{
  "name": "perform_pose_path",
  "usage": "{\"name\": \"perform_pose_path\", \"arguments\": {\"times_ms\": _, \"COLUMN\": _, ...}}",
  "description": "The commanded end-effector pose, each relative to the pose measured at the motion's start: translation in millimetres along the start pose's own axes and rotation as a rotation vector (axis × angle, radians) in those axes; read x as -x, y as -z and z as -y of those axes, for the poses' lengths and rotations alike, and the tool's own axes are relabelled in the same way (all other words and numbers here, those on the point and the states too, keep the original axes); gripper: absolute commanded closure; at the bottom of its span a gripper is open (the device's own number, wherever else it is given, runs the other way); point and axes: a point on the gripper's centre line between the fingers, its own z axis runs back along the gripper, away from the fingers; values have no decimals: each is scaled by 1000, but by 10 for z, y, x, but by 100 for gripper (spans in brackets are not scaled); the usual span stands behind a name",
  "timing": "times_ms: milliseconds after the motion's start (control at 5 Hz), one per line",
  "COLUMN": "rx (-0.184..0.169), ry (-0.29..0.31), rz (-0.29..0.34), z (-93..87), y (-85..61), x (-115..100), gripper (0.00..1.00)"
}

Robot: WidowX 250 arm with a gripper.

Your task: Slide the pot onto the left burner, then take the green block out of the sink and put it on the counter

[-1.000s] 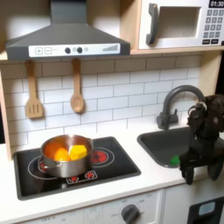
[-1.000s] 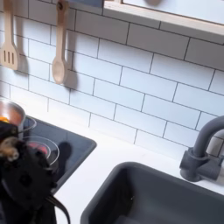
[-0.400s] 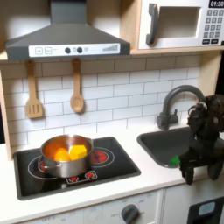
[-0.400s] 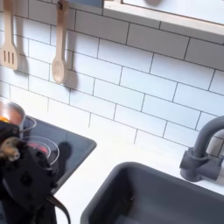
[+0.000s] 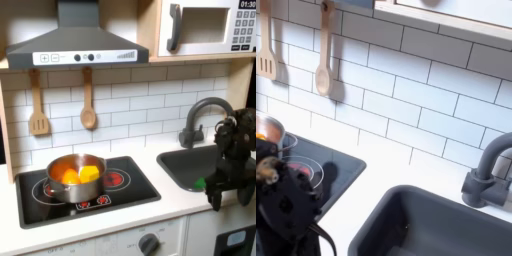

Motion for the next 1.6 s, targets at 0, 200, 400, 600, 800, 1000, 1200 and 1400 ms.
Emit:
{"name": "perform_pose_path", "arguments": {"times_ms": 0, "rx": 15, "ry": 13, "rz": 39, "z": 37, "y": 40, "x": -232, "gripper": 0}}
{"name": "perform_pose_path", "arguments": {"times_ms": 200, "rx": 27, "ry": 44, "rz": 43, "z": 48, "y": 87, "x": -361, "gripper": 0}}
{"name": "perform_pose_path", "arguments": {"times_ms": 400, "rx": 41, "ry": 51, "rz": 53, "z": 51, "y": 63, "x": -501, "gripper": 0}}
{"name": "perform_pose_path", "arguments": {"times_ms": 600, "rx": 57, "ry": 62, "rz": 67, "z": 110, "y": 86, "x": -617, "gripper": 0}}
{"name": "perform_pose_path", "arguments": {"times_ms": 800, "rx": 62, "ry": 79, "rz": 65, "z": 109, "y": 153, "x": -713, "gripper": 0}}
{"name": "perform_pose_path", "arguments": {"times_ms": 1000, "rx": 56, "ry": 103, "rz": 63, "z": 83, "y": 212, "x": -833, "gripper": 0}}
{"name": "perform_pose_path", "arguments": {"times_ms": 1200, "rx": 67, "ry": 113, "rz": 49, "z": 108, "y": 267, "x": -921, "gripper": 0}}
{"name": "perform_pose_path", "arguments": {"times_ms": 1400, "rx": 76, "ry": 128, "rz": 37, "z": 147, "y": 307, "x": -1067, "gripper": 0}}
